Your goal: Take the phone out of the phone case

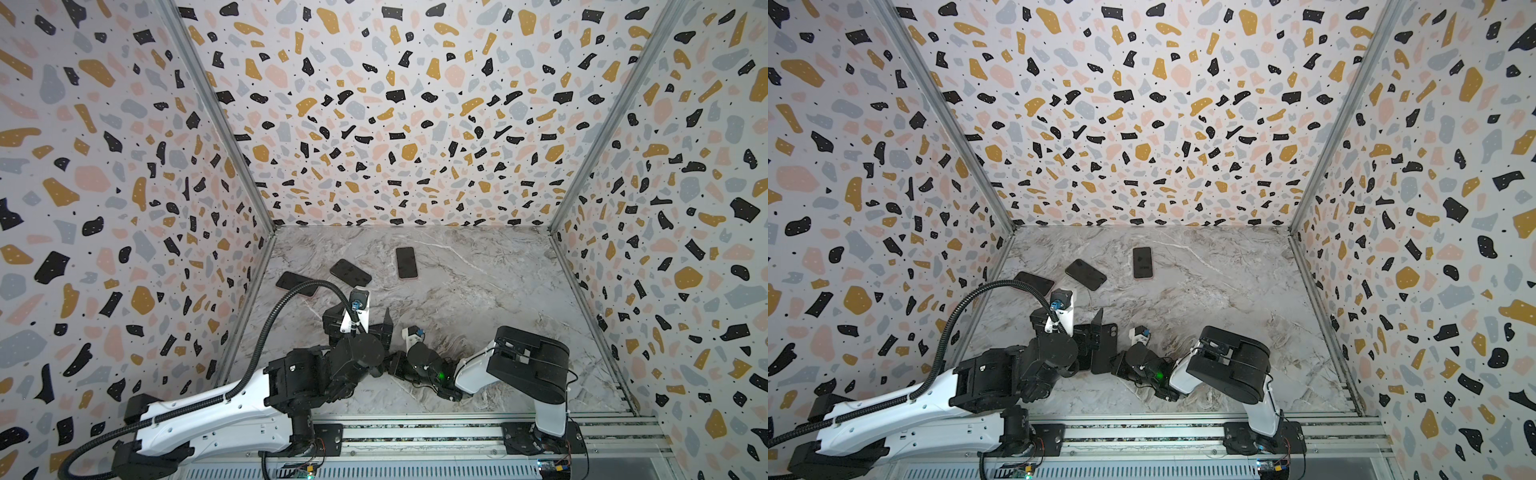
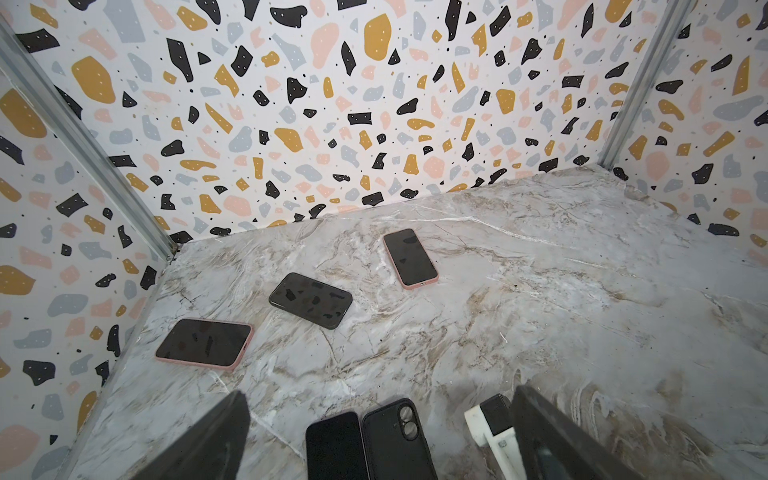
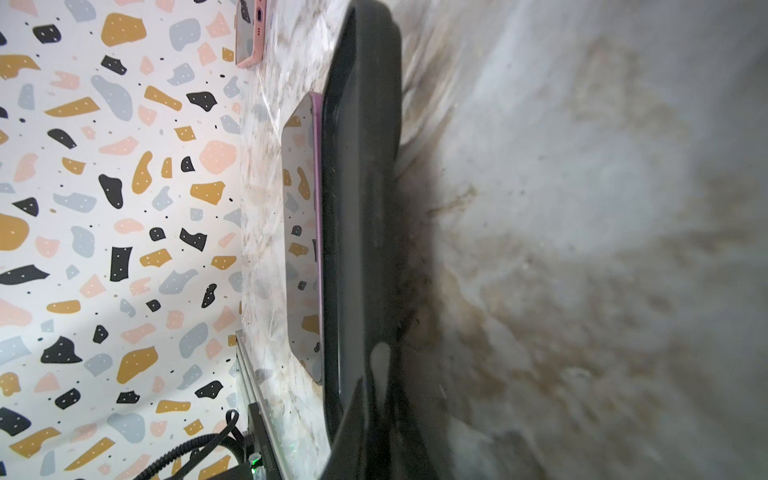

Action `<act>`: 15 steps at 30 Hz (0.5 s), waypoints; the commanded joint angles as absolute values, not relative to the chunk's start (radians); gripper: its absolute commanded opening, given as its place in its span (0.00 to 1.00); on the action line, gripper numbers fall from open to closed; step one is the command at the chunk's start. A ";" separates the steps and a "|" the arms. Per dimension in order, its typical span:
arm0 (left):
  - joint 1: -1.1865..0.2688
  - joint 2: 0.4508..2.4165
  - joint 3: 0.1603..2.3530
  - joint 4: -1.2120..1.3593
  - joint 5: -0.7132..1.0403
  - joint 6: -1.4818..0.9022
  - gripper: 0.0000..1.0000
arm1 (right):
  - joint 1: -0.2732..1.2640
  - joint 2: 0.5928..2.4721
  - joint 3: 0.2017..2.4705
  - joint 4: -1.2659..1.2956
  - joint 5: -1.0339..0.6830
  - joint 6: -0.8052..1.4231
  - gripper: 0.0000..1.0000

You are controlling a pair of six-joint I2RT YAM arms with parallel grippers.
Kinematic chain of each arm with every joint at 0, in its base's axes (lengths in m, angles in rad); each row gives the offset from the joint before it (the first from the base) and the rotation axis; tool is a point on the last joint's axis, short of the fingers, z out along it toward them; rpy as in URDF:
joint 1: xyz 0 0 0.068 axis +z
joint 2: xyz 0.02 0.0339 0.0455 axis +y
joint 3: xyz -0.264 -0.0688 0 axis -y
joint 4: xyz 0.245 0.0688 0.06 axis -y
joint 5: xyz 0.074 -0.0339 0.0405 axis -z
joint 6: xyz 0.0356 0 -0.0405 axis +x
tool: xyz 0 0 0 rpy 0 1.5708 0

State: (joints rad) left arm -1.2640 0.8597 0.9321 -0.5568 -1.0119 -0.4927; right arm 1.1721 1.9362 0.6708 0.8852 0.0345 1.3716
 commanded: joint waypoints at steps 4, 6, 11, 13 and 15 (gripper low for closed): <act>-1.258 0.855 0.948 -0.553 -1.028 -0.518 1.00 | 1.170 1.951 0.734 0.823 0.078 1.377 0.00; -1.258 0.858 0.945 -0.551 -1.028 -0.520 1.00 | 1.169 1.950 0.744 0.807 0.081 1.367 0.00; -1.257 0.864 0.941 -0.543 -1.029 -0.524 0.99 | 1.165 1.960 0.759 0.798 0.073 1.350 0.00; -1.256 0.865 0.940 -0.541 -1.026 -0.525 1.00 | 1.164 1.968 0.763 0.799 0.065 1.348 0.00; -1.258 0.867 0.940 -0.536 -1.022 -0.525 0.99 | 1.163 1.976 0.768 0.811 0.047 1.345 0.00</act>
